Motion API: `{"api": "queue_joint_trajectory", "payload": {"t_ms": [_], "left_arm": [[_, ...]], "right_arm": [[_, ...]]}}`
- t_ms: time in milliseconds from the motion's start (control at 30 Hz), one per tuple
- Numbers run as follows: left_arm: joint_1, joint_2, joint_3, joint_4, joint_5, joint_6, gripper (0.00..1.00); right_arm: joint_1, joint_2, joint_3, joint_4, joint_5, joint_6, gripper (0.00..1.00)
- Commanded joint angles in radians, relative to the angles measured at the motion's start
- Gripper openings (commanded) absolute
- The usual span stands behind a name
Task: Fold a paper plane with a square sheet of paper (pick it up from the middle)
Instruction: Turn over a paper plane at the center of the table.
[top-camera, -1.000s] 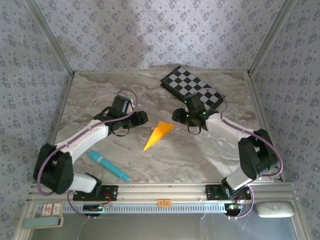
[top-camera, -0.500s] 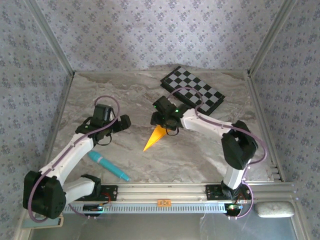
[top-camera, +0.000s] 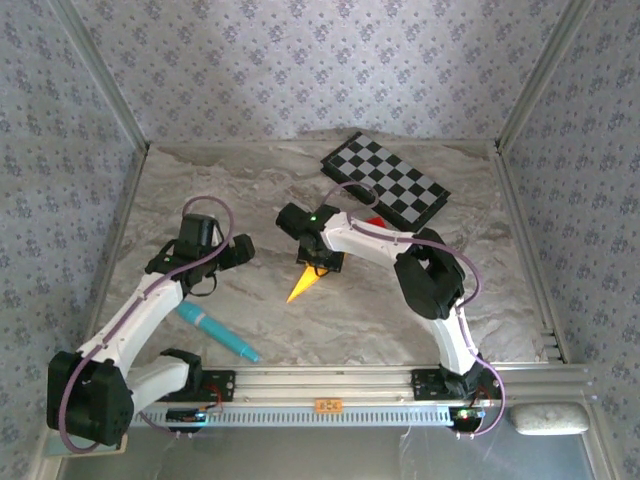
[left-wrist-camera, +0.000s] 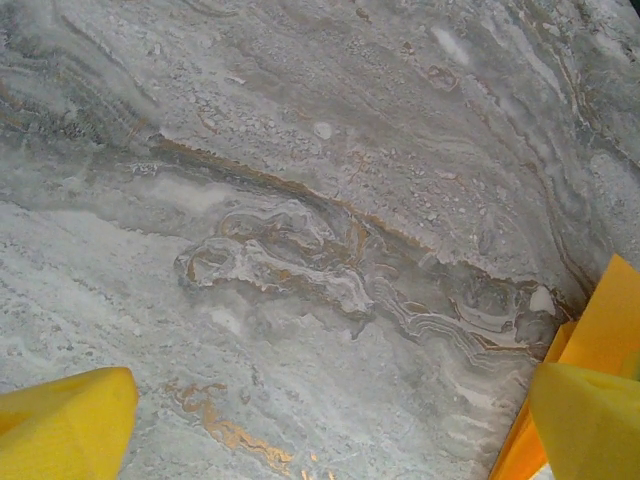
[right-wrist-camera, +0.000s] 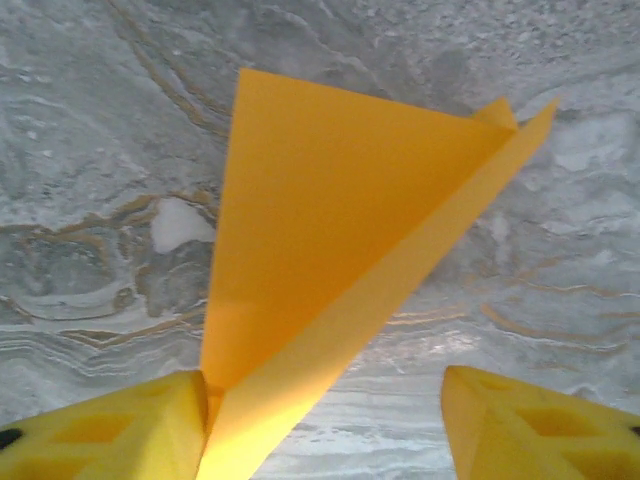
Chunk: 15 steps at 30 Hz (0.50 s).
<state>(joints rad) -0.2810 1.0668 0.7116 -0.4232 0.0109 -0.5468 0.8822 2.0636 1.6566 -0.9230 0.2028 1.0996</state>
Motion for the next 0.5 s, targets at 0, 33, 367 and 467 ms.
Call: {"api": "queue_joint_trajectory", "payload": {"t_ms": [0,33,367,467], "left_arm": [[0.011,-0.009,-0.005,-0.002,0.015,0.018,1.0],[0.012,-0.006,-0.005,0.001,0.017,0.017,1.0],[0.02,0.01,-0.001,0.012,0.038,0.012,1.0],[0.021,0.012,-0.001,0.011,0.041,0.01,1.0]], "right_arm": [[0.0,0.009,0.03,-0.103,0.027,0.05,0.56],[-0.002,0.005,0.028,-0.103,0.027,0.054,0.54],[-0.007,-0.011,-0.01,-0.06,-0.001,0.073,0.43],[-0.01,-0.003,-0.021,-0.047,-0.021,0.08,0.4]]}}
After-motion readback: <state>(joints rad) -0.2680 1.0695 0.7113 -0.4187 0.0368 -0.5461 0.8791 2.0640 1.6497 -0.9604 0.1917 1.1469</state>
